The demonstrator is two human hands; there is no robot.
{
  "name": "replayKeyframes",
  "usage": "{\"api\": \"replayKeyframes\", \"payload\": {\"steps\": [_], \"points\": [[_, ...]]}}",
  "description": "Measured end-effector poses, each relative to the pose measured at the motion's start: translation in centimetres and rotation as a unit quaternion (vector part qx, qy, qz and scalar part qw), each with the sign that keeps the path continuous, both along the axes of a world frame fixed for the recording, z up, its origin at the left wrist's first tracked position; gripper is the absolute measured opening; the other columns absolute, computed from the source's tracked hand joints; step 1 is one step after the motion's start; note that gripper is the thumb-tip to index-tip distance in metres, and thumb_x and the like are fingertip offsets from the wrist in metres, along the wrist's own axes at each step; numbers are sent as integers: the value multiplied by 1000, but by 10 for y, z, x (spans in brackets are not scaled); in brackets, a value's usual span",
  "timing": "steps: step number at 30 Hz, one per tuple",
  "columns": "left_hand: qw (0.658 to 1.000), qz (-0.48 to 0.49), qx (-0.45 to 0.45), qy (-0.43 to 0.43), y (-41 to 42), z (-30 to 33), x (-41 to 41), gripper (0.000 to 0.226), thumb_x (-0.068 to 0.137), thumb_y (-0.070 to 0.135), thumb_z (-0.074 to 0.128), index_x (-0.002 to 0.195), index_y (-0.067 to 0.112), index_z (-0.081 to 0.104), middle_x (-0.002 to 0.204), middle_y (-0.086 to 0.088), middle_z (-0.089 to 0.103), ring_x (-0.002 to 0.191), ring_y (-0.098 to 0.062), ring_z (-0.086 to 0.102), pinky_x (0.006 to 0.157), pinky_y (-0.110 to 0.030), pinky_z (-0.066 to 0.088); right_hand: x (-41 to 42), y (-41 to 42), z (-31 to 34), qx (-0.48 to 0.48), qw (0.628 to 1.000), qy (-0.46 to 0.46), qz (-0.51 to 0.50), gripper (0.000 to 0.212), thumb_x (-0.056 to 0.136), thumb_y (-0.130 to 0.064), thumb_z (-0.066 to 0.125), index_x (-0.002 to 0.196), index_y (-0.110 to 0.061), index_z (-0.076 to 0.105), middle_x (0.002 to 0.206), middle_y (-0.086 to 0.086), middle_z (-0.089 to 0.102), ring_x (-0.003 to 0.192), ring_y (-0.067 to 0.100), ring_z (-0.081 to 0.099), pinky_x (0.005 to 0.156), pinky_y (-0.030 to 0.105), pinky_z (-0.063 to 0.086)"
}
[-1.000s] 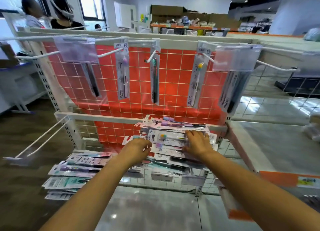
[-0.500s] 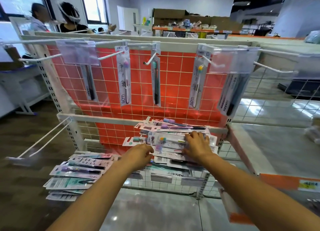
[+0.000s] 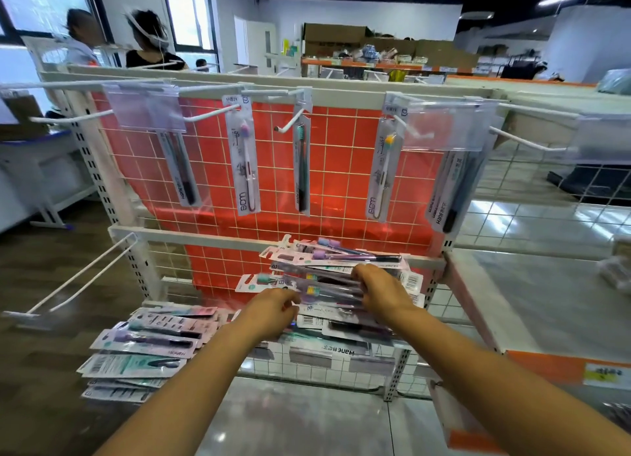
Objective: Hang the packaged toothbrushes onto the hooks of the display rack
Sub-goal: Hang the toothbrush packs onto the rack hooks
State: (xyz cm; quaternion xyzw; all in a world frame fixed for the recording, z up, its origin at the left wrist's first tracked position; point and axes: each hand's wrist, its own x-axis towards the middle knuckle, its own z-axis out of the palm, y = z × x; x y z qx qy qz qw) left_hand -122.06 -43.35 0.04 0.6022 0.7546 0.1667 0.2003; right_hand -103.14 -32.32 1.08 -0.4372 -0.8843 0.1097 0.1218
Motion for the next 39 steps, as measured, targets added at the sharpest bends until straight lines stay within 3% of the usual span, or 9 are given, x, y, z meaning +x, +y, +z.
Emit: {"api": "replayKeyframes", "payload": {"steps": [8,13,16,21,23,28,32,36,39], "points": [[999,10,-12,-42,1,1,9,31,96,25,48,126,21,54,118,-3,60,92,-17,62,78,-27,52,0,2,-11,-33,997,-68,22,24,92,-19,52,115,-15,58,116,8,61,102,27,58,86,38,50],[993,37,7,-115,0,-1,5,27,96,22,49,122,22,57,117,-2,61,95,-16,61,72,-22,50,2,3,-7,-27,1000,-8,2,14,91,-17,52,102,-14,59,106,6,64,96,29,59,73,32,45],[986,56,47,-151,2,2,5,26,95,23,51,120,19,59,111,-1,61,98,-17,59,77,-25,50,-1,3,2,-89,988,125,-28,13,89,-20,60,99,-11,60,90,3,61,87,25,58,71,32,43],[944,87,122,-293,7,13,17,38,90,29,60,125,18,53,101,-3,62,91,-16,59,64,-21,46,-12,-13,24,-239,911,335,-19,19,83,-2,66,101,-2,62,89,4,61,82,19,56,70,28,45],[922,92,142,-348,9,18,24,43,87,26,63,127,19,48,104,-3,62,98,-18,60,66,-22,44,-17,-21,30,-311,867,389,-17,15,83,1,64,98,-1,61,87,3,63,78,16,58,69,24,47],[876,62,148,-455,5,28,37,43,85,12,65,124,20,49,108,-8,67,100,-23,64,80,-38,54,-22,-30,33,-442,753,488,-21,10,84,1,61,90,-6,63,85,7,68,77,24,64,72,37,53],[872,53,137,-467,3,23,45,52,75,2,73,117,24,53,107,-5,68,102,-20,64,88,-37,53,-26,-36,35,-497,689,528,-10,15,86,2,58,100,-2,61,89,11,69,80,27,67,64,36,54],[881,65,142,-447,1,24,49,54,74,-5,71,116,21,51,98,4,66,92,-7,63,69,-19,53,-33,-39,35,-462,724,511,-6,17,84,3,60,99,-4,64,96,11,68,92,30,65,82,44,53],[887,75,140,-433,-1,25,45,53,74,-6,70,114,22,51,98,4,66,92,-8,62,69,-18,53,-34,-39,37,-430,763,482,13,13,84,0,61,92,-10,66,90,5,69,87,24,67,78,39,55]]}}
